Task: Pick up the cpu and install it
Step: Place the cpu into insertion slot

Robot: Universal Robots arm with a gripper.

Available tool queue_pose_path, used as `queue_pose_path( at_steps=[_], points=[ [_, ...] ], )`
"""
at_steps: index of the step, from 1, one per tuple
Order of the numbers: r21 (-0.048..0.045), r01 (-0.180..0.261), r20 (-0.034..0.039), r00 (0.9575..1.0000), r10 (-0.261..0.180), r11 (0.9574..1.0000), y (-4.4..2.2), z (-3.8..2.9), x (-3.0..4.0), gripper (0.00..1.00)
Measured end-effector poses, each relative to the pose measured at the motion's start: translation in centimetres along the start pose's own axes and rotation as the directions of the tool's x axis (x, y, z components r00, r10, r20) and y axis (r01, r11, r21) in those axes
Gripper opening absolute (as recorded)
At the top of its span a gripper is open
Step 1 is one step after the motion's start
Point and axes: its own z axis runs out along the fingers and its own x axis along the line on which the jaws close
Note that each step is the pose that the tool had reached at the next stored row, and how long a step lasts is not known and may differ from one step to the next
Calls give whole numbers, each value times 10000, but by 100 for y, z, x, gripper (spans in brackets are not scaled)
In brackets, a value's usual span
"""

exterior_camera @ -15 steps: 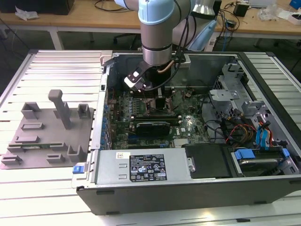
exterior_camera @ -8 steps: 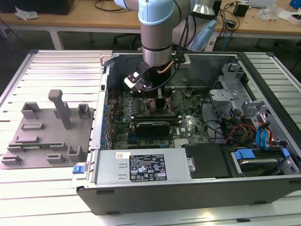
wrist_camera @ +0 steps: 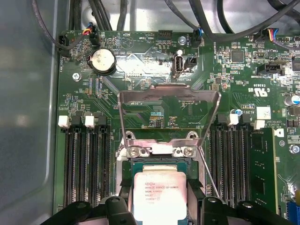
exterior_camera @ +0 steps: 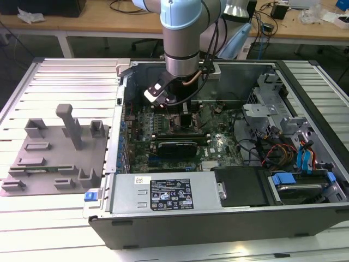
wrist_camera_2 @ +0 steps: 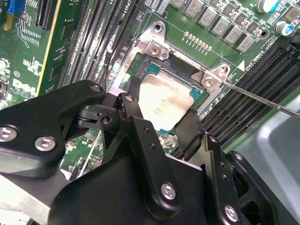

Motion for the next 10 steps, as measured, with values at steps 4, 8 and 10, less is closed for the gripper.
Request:
queue_pose_path(
  at_steps=[4,8,10],
  points=[
    [-4,41,-4,10000,-41,10000,3,1,0,55],
    [-4,56,-7,10000,-56,10000,3,2,-1,55],
    [-4,55,-8,10000,-55,10000,3,3,-3,55]
  ],
)
